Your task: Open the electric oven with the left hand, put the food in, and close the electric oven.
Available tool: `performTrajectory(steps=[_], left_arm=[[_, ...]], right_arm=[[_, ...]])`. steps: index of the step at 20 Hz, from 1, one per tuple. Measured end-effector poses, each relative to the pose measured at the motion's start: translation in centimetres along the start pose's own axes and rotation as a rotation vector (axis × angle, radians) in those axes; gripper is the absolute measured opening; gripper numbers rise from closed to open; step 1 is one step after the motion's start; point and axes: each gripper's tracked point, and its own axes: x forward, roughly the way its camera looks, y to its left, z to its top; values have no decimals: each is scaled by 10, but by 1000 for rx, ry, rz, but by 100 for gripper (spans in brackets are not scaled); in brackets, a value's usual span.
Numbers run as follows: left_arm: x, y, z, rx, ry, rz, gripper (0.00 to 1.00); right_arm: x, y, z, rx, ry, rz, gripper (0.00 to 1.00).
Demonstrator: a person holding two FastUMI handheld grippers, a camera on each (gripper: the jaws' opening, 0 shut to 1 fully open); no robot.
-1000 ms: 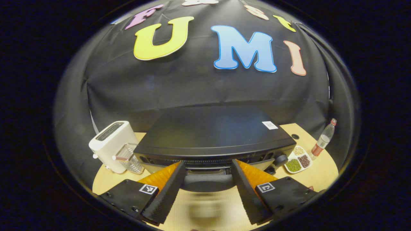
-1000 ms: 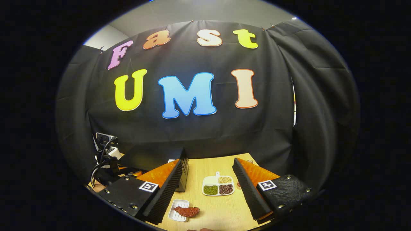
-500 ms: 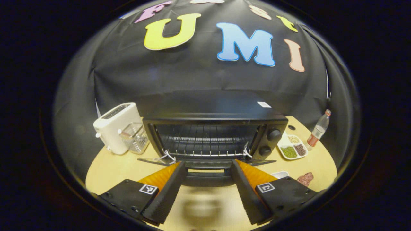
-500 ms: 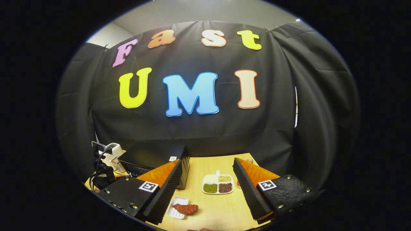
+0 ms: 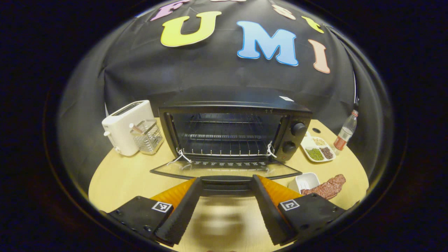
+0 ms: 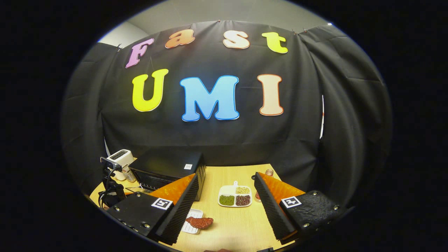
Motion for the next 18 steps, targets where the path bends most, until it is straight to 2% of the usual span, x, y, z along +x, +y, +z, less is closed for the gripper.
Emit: performTrajectory(steps=[1,2,3,4,5,6,7,8,10,11,12,13,14,15,16,17,18], left_arm=[[-2,1,-2,-3,-3,-2,99],[-4,3,-3,-2,-7,-1,96],[-6,5,-3,4,-14,1,99],[-7,8,0,14,-22,10,95],[-11,12,8,15,-43,22,99],[-15,12,24,4,-90,25,99],[-18,7,46,-10,-148,16,96],[-17,-2,67,-16,-194,-5,99],[3,-11,64,-23,-145,-31,95],[4,-9,53,-25,-80,-3,95],[10,-6,67,23,-150,3,93],[15,-13,58,24,-116,-22,92],[12,-14,51,29,-92,-11,91],[14,-10,48,39,-92,-4,99],[11,-10,44,46,-87,-4,95],[9,-10,39,46,-89,-4,98],[8,-11,32,48,-75,-7,96]], right_arm=[[0,0,-2,-2,6,4,92],[-1,1,-5,0,12,10,92],[-1,1,-8,4,21,13,92],[-1,0,-10,12,28,16,97],[-2,0,-11,19,33,18,97],[-3,-1,-12,19,35,18,97],[-3,-2,-12,13,36,17,97],[-4,-2,-12,6,36,17,98],[-3,-3,-14,0,37,19,98],[-3,-3,-13,3,37,19,98],[-3,-4,-13,8,36,17,98],[-5,-5,-11,12,31,13,98],[-5,-7,-12,18,28,10,98],[-4,-7,-13,20,31,10,97],[-4,-9,-16,18,37,6,98],[-4,-11,-18,20,42,1,98],[-4,-11,-21,26,49,4,97]])
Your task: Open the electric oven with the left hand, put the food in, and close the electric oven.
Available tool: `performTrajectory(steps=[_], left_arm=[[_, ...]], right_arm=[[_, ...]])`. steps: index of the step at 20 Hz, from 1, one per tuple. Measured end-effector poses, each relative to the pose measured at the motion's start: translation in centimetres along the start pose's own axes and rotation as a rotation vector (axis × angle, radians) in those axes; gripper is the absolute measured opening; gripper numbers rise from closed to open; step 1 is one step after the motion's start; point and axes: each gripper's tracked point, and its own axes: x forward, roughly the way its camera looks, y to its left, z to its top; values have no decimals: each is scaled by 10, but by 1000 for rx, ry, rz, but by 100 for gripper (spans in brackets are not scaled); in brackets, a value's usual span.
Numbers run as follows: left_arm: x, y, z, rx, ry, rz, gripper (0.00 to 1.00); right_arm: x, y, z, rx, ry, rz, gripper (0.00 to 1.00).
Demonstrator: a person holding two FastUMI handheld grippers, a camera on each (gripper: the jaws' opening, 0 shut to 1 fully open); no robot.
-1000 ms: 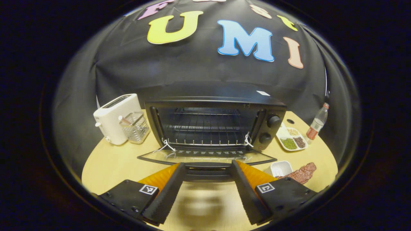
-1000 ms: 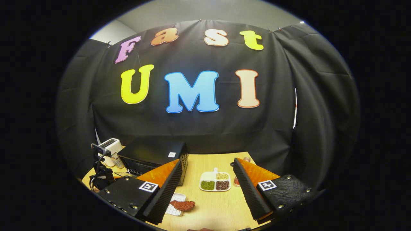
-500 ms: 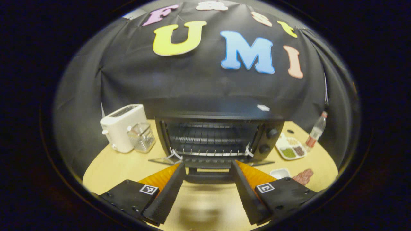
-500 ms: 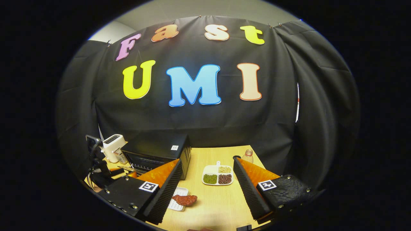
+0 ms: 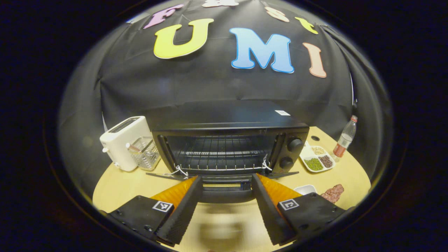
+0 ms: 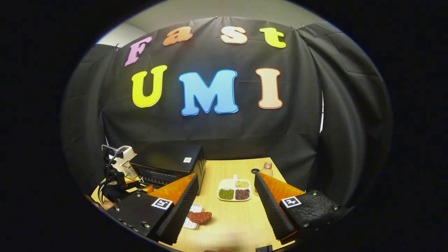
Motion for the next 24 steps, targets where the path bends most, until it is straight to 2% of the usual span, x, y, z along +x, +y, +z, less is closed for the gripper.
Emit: performTrajectory(steps=[4,5,7,9,10,11,12,13,14,16,20,24], left_arm=[[-9,1,-35,-16,43,-12,98],[-9,2,-47,-33,66,-12,94],[-7,8,-72,-65,121,0,98],[-9,18,-83,-83,142,19,99],[-7,22,-83,-89,142,29,95],[-8,24,-78,-100,129,34,99],[-13,27,-73,-108,111,40,96],[-20,30,-63,-112,86,45,92],[-28,31,-45,-118,50,48,96],[-47,28,0,-126,-43,40,95],[-100,16,83,-109,-199,22,95],[-150,5,141,-100,-308,26,95]], right_arm=[[8,1,-16,7,39,15,98],[11,2,-21,13,54,27,97],[16,7,-35,38,89,65,97],[22,10,-50,66,137,101,97],[27,10,-62,86,170,120,97],[33,9,-75,117,208,138,97],[40,8,-93,157,261,153,97],[47,8,-116,208,330,175,97],[52,11,-140,271,401,198,98],[64,11,-181,397,504,226,98],[84,33,-219,582,589,319,97],[102,55,-258,646,670,374,95]])
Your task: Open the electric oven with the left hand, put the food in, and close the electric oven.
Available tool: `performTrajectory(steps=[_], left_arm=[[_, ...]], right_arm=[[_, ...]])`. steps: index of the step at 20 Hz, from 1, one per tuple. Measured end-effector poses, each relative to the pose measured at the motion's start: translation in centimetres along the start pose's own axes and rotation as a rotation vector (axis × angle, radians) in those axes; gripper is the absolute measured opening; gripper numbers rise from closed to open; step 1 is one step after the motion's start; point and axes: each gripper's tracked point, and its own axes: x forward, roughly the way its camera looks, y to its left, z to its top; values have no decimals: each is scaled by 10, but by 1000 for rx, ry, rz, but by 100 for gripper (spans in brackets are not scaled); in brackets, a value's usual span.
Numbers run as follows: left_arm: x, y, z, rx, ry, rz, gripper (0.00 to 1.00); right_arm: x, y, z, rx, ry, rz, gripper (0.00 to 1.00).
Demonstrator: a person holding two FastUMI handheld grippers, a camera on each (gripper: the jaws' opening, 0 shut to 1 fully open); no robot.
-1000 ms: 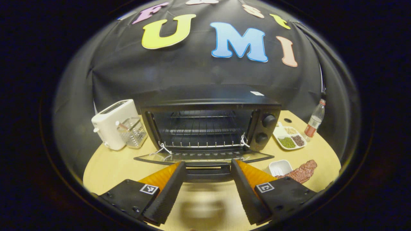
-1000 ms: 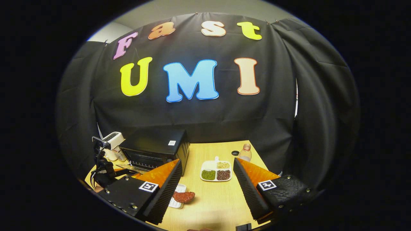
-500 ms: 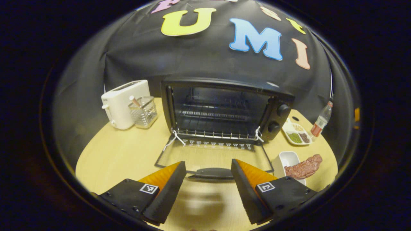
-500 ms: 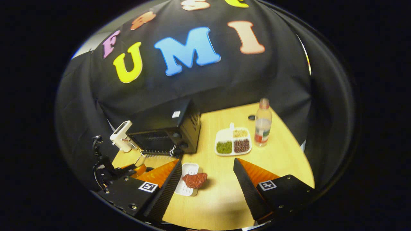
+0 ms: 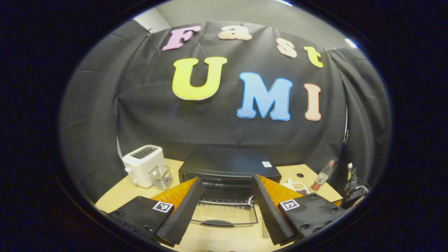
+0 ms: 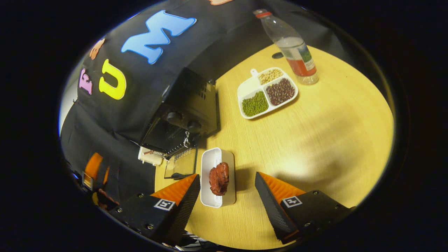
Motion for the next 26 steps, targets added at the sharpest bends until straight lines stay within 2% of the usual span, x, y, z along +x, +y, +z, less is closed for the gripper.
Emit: performTrajectory(steps=[1,2,3,4,5,7,8,9,10,11,12,14,19,23,26], left_arm=[[-8,-3,12,1,-22,2,96],[-14,-5,20,8,-38,11,98],[-19,-4,22,17,-42,27,99],[-22,-1,19,24,-32,44,95],[-29,2,15,27,-20,60,96],[-39,5,14,29,-10,90,99],[-44,7,13,28,-9,107,99],[-47,9,12,21,-7,123,99],[-51,9,13,11,-7,134,99],[-54,8,15,-2,-11,143,99],[-56,7,20,-15,-21,149,99],[-58,1,33,-37,-51,147,99],[-56,-13,71,-56,-129,87,99],[-60,-16,106,-44,-175,21,99],[-68,-2,136,-45,-224,-23,92]], right_arm=[[8,4,-4,29,25,34,95],[18,8,-9,59,43,55,85],[27,10,-14,82,65,65,83],[26,13,-18,99,93,85,77],[27,13,-16,112,99,92,77],[35,17,-13,137,93,118,24],[30,16,-11,131,100,126,31],[18,15,-4,136,110,117,31],[22,17,-9,123,119,125,14],[21,19,-8,104,125,129,14],[18,22,-5,81,120,123,8],[9,29,0,32,116,140,9],[-27,67,13,30,79,234,8],[-49,111,20,67,3,299,8],[-51,144,20,110,-35,348,8]])
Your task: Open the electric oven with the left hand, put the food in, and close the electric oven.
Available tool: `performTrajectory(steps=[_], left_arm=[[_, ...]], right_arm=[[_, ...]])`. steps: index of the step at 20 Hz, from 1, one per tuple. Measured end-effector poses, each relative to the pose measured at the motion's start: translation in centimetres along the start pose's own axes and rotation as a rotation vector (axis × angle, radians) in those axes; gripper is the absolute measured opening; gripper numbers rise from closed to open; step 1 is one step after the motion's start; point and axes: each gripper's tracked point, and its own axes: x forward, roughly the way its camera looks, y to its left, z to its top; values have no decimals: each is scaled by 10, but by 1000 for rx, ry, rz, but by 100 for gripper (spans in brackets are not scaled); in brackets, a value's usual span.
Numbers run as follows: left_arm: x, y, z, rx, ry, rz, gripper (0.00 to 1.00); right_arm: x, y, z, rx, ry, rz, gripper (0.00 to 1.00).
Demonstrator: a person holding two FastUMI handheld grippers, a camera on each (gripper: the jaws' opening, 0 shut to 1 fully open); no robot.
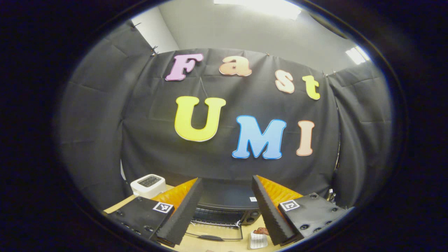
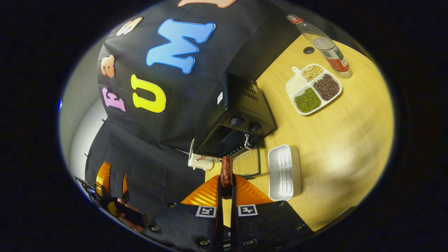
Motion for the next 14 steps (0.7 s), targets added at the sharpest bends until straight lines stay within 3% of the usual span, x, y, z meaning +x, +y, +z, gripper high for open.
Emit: performTrajectory(steps=[4,8,14], left_arm=[[-5,40,7,37,7,-8,95],[-9,76,-1,37,50,-19,99],[-20,144,-6,32,83,25,99]], right_arm=[[33,30,-6,51,-32,44,8],[88,39,-9,95,-72,-7,8],[169,51,0,140,-173,19,8]])
